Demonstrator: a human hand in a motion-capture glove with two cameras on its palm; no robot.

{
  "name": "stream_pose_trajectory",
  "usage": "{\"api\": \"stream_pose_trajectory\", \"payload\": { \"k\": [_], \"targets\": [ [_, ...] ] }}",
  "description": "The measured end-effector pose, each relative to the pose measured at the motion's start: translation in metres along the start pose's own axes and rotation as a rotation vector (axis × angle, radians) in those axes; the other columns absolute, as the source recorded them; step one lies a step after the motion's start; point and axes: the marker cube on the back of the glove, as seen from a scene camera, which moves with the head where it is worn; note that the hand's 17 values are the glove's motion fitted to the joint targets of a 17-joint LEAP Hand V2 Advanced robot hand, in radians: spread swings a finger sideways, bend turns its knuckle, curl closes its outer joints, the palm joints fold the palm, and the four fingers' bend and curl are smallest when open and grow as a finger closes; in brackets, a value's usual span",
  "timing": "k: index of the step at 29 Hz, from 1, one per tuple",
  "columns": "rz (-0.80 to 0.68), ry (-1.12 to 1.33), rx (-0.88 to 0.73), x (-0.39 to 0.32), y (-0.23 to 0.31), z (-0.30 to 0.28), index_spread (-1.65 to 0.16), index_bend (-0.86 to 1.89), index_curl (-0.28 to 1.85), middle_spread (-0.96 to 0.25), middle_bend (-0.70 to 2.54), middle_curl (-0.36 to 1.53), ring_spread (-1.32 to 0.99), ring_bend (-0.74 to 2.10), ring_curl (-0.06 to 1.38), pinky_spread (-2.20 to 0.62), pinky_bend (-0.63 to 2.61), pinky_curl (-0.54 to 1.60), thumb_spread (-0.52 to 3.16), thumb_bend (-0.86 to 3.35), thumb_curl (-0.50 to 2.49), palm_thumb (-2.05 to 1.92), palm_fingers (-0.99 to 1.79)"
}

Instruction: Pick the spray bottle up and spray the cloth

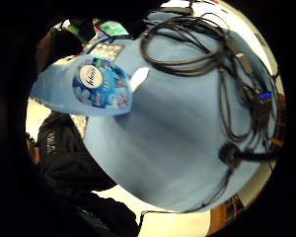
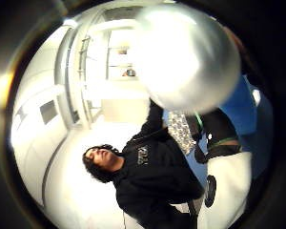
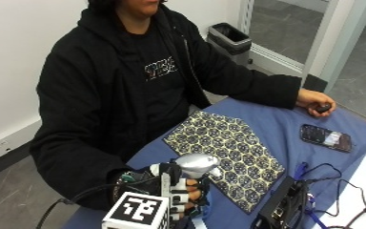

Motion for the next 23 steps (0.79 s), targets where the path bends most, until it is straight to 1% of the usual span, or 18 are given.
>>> {"api": "stream_pose_trajectory", "payload": {
  "k": [5, 9, 13, 15, 19, 23],
  "targets": [
    [-0.047, -0.088, 0.023, -0.007, -0.012, -0.005, -0.27, 0.15, 0.27, -0.05, 0.34, 0.39, -0.11, 0.42, 0.36, 0.13, 0.19, 0.31, 1.16, 0.17, 0.35, 0.79, 0.84],
    [-0.073, -0.200, 0.068, -0.010, -0.023, 0.005, -0.25, 0.18, 0.29, -0.06, 0.35, 0.40, -0.11, 0.42, 0.36, 0.11, 0.15, 0.30, 1.12, 0.16, 0.37, 0.84, 0.93],
    [-0.087, -0.327, 0.164, -0.010, -0.033, 0.016, -0.24, 0.20, 0.32, -0.07, 0.39, 0.42, -0.13, 0.40, 0.35, 0.06, 0.15, 0.29, 1.08, 0.14, 0.39, 0.86, 1.09],
    [-0.092, -0.373, 0.217, -0.009, -0.037, 0.022, -0.24, 0.21, 0.34, -0.09, 0.43, 0.44, -0.13, 0.41, 0.37, 0.02, 0.17, 0.30, 1.05, 0.09, 0.38, 0.83, 1.21],
    [-0.097, -0.408, 0.314, -0.008, -0.045, 0.027, -0.24, 0.16, 0.36, -0.11, 0.46, 0.46, -0.16, 0.51, 0.41, -0.14, 0.33, 0.36, 1.01, 0.04, 0.37, 0.81, 1.42],
    [-0.093, -0.401, 0.403, -0.006, -0.052, 0.029, -0.24, 0.19, 0.38, -0.13, 0.52, 0.49, -0.18, 0.58, 0.44, -0.21, 0.40, 0.39, 0.99, 0.01, 0.38, 0.81, 1.46]
  ]
}}
